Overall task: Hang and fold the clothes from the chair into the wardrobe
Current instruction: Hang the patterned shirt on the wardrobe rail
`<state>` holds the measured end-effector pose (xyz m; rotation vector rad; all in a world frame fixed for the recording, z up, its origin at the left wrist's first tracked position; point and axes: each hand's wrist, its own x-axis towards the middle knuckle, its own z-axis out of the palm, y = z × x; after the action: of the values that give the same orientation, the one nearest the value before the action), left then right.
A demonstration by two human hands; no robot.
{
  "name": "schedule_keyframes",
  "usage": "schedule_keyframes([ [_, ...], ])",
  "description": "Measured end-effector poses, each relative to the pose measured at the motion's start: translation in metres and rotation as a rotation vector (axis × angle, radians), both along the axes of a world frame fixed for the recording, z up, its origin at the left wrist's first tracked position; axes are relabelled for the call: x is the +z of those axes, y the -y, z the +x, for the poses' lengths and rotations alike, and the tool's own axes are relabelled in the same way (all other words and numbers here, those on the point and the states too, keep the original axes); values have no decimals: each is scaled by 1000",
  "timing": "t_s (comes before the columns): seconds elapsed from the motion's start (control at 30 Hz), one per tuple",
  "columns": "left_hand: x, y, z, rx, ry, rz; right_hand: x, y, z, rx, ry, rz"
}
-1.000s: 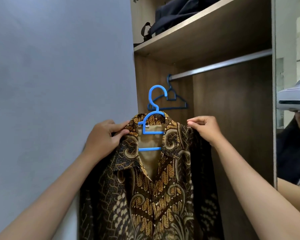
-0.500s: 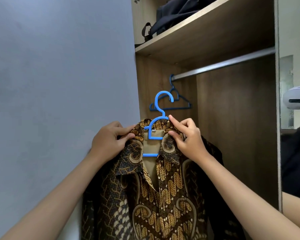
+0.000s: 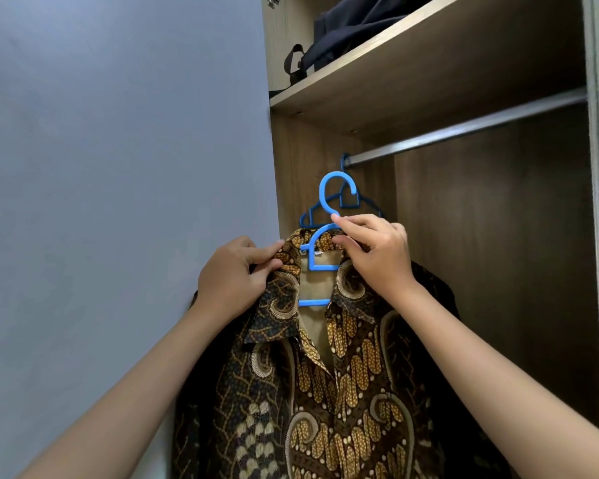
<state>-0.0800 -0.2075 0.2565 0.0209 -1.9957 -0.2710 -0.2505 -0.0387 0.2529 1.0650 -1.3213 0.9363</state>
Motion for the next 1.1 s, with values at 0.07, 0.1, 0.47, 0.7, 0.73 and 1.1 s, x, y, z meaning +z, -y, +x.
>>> schedule_keyframes([
  [0.07,0,0,-4,-11,4,17,6,1,-6,0,-41,5],
  [0.1,-1,-1,-5,-11,4,23,10,2,-9,-3,-59,4],
  [0.47,-12,8,-7,15,-75,-265,45,-5,-26,238,118,54],
  [0.7,-27,18,-17,160,6,-473,57,-9,-47,367,334,-69],
  [0.73,-26,17,-21,141,3,-444,59,-8,-50,374,351,-71],
  [1.1,11,24,-55,-34,-53,-256,94,1,-85,480,392,-55],
])
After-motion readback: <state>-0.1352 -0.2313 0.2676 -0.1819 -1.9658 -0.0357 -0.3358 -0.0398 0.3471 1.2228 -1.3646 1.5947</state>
